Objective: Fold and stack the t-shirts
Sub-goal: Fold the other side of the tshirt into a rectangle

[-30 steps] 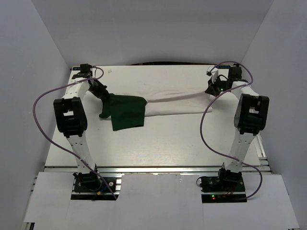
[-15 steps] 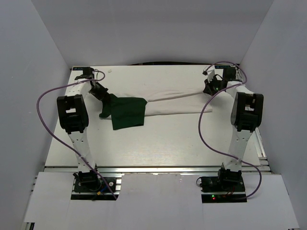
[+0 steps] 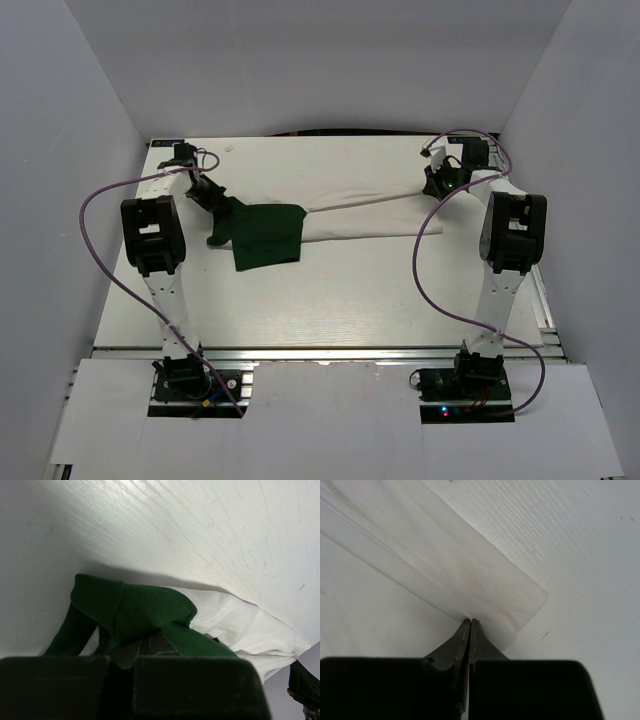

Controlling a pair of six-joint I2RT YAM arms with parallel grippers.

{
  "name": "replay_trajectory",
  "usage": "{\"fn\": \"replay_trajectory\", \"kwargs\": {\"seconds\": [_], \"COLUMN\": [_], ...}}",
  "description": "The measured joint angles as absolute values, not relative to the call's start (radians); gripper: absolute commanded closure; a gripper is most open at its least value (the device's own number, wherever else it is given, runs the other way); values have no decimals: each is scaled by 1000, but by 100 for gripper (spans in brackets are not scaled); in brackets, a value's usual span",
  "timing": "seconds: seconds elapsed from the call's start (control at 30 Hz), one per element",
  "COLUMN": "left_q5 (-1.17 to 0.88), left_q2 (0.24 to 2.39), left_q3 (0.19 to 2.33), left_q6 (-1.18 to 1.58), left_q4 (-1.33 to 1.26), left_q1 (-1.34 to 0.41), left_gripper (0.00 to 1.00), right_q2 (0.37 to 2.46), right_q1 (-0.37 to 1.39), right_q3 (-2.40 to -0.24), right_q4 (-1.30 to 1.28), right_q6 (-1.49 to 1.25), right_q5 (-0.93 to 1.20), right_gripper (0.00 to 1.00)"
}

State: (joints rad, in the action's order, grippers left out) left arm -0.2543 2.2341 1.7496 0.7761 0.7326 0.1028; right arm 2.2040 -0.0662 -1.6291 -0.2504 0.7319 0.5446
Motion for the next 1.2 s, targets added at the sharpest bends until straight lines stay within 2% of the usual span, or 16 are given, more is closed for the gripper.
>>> {"fn": "replay_trajectory", "kwargs": {"seconds": [0.37,0.4,0.47,0.57,0.73,0.87,1.1,1.2], "left_q5": [-259,-259,-259,-259,-264,-269,-274,-290], "left_q2": [2234,2234,2234,2234,2234,2234,2234,2234], "left_q3": [1750,1750,1750,1750,1752,1773,1797,1800], "left_q6": [779,779,780,785,791,795,805,809], "left_q4": [732,732,732,731,732,732,725,718], "left_q1": [104,104,104,104,106,109,114,116], "left_gripper": [100,100,100,100,100,100,100,86], "right_q2": [2209,2211,2215,2219,2219,2217,2168,2129], "right_q1": [-65,-64,-62,-54,-52,-58,-68,-70], "right_q3": [-1629,-1629,-1630,-1630,-1630,-1630,-1630,-1629], "right_q4": [-233,-230,-223,-200,-145,-111,-78,-86], "right_q6": [713,710,698,674,610,572,532,554], "right_q5": [525,524,513,477,426,408,429,545], "right_gripper": [100,98,84,71,70,65,67,68]}}
